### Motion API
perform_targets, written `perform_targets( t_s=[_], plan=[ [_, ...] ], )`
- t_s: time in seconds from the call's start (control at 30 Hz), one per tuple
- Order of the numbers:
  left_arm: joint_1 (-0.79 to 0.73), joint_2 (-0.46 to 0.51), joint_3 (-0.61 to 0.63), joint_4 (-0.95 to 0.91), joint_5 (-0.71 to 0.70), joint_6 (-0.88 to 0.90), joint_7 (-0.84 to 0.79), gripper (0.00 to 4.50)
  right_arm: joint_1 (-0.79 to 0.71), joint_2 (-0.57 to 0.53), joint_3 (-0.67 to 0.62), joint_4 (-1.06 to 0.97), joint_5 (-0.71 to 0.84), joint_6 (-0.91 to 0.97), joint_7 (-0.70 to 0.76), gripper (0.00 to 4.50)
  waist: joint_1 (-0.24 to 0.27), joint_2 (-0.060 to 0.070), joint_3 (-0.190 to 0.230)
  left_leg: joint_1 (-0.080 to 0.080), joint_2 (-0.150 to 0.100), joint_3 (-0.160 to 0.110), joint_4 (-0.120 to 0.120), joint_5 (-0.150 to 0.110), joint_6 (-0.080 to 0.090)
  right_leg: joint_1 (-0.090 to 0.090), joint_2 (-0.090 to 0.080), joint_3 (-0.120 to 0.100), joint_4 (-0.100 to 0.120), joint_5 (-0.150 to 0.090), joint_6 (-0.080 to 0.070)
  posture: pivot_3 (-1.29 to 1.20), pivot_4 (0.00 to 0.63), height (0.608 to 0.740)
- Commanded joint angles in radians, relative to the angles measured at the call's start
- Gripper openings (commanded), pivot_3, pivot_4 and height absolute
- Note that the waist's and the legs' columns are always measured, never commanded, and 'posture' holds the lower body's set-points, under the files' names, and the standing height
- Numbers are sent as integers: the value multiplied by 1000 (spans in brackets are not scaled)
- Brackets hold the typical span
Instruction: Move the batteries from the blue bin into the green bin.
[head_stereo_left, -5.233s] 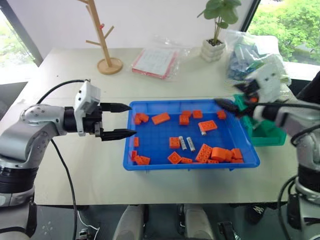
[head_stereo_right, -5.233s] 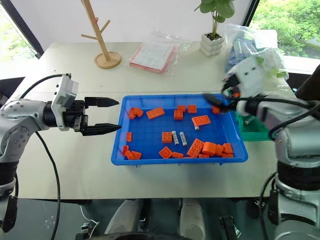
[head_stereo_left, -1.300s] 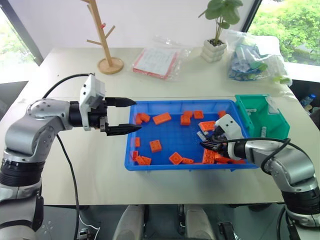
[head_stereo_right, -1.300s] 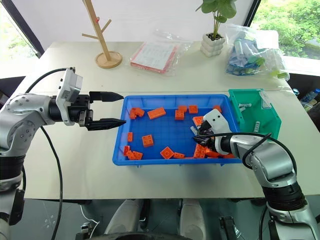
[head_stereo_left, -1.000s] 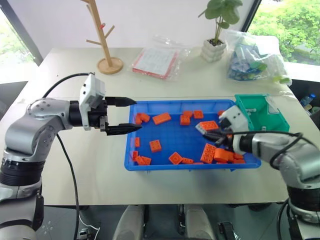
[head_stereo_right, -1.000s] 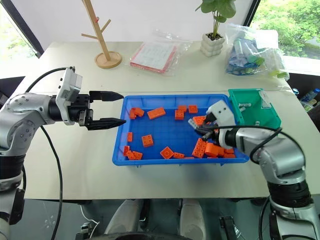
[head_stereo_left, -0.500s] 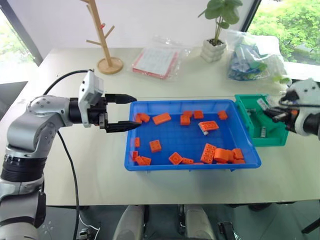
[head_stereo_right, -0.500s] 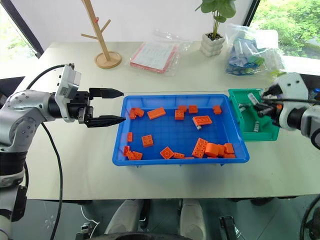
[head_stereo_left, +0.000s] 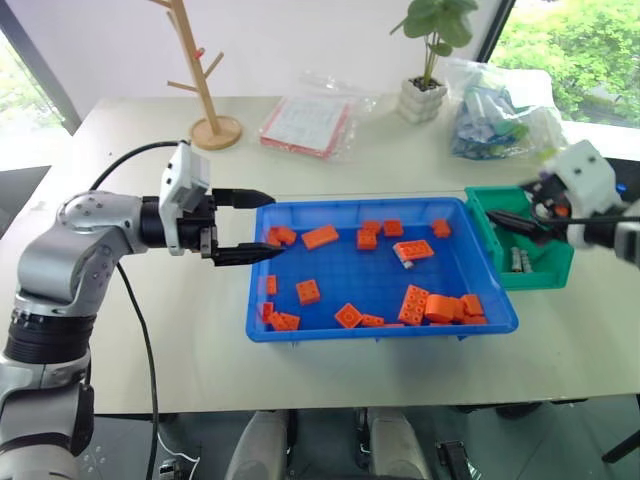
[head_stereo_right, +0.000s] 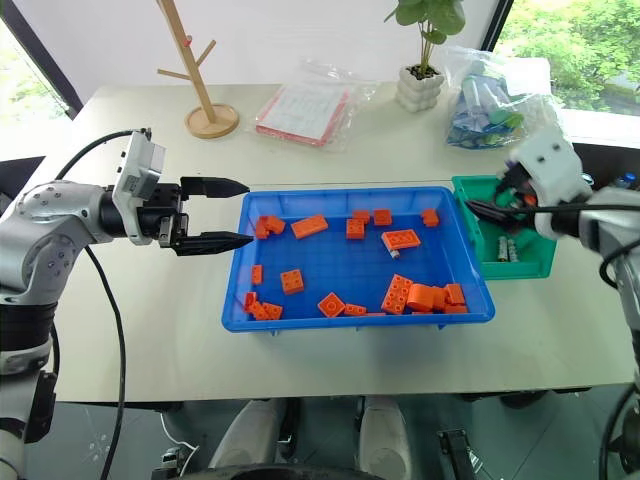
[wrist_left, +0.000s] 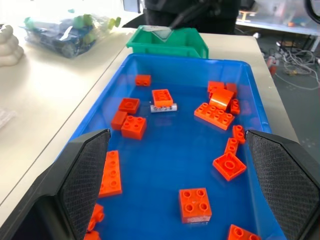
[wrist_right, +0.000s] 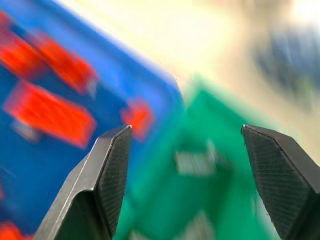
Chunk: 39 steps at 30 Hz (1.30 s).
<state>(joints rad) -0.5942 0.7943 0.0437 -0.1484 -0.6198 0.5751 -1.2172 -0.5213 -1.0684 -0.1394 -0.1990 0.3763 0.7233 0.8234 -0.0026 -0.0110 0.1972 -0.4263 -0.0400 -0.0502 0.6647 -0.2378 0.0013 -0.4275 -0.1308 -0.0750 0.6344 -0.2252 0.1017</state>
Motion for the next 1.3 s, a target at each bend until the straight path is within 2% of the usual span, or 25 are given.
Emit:
perform_targets(
  t_s=[0.03,0.13,0.17,0.27,0.37,0.53,0.7,1.03,1.07,1.13,1.3],
  plan=[
    [-23,3,15,-11,3,-15,6,4500,-104,26,118,56,-9,-120,167,3543,-5,0,0,0,0,-1,0,0,0,0,0,0,0,0,0,0,150,692],
    [-26,-1,15,-14,2,-15,13,4500,-215,93,243,186,-68,-203,264,4346,-9,-2,0,0,0,-1,0,0,0,0,0,0,0,0,0,0,150,692],
    [-23,-1,17,-18,1,-15,15,4500,-243,112,277,234,-106,-243,277,4432,-10,-2,1,0,0,-1,0,0,0,0,0,0,0,0,0,0,150,692],
    [-15,1,24,-31,-4,-12,23,4500,-298,146,365,362,-188,-366,362,4432,-8,-1,1,-1,-1,-1,0,0,0,0,0,0,0,0,0,0,150,692],
    [12,13,45,-62,-14,-3,38,4500,-334,167,450,515,-265,-568,501,4432,-9,-2,1,-1,-1,-1,0,0,0,0,0,0,0,1,1,0,150,692],
    [41,29,74,-95,-26,13,62,4500,-400,218,495,732,-338,-743,615,4432,-12,-1,1,0,-1,0,0,1,-1,0,0,0,0,1,2,0,150,692],
    [62,34,90,-120,-35,23,81,4500,-458,275,506,925,-428,-899,588,4432,-13,-1,1,0,-1,-1,0,1,-2,0,0,0,0,1,2,0,150,692],
    [65,35,90,-137,-47,35,107,4500,-519,348,494,1151,-514,-1036,536,4432,-12,-1,1,0,-1,-1,0,2,-4,0,1,1,1,1,2,0,150,692],
    [61,35,87,-135,-47,34,107,4500,-524,355,490,1166,-518,-1039,525,4055,-13,-1,1,0,-1,-1,0,2,-4,0,1,1,1,1,2,0,150,692],
    [52,34,83,-130,-47,33,106,4500,-529,359,483,1181,-518,-1048,530,3636,-14,-1,1,0,-1,-1,0,2,-4,0,1,2,1,1,2,0,150,692],
    [45,32,78,-124,-46,30,105,4500,-525,341,461,1140,-495,-1037,574,1149,-14,-1,1,0,-1,-1,0,2,-4,0,1,2,1,1,2,0,150,692]
  ],
)
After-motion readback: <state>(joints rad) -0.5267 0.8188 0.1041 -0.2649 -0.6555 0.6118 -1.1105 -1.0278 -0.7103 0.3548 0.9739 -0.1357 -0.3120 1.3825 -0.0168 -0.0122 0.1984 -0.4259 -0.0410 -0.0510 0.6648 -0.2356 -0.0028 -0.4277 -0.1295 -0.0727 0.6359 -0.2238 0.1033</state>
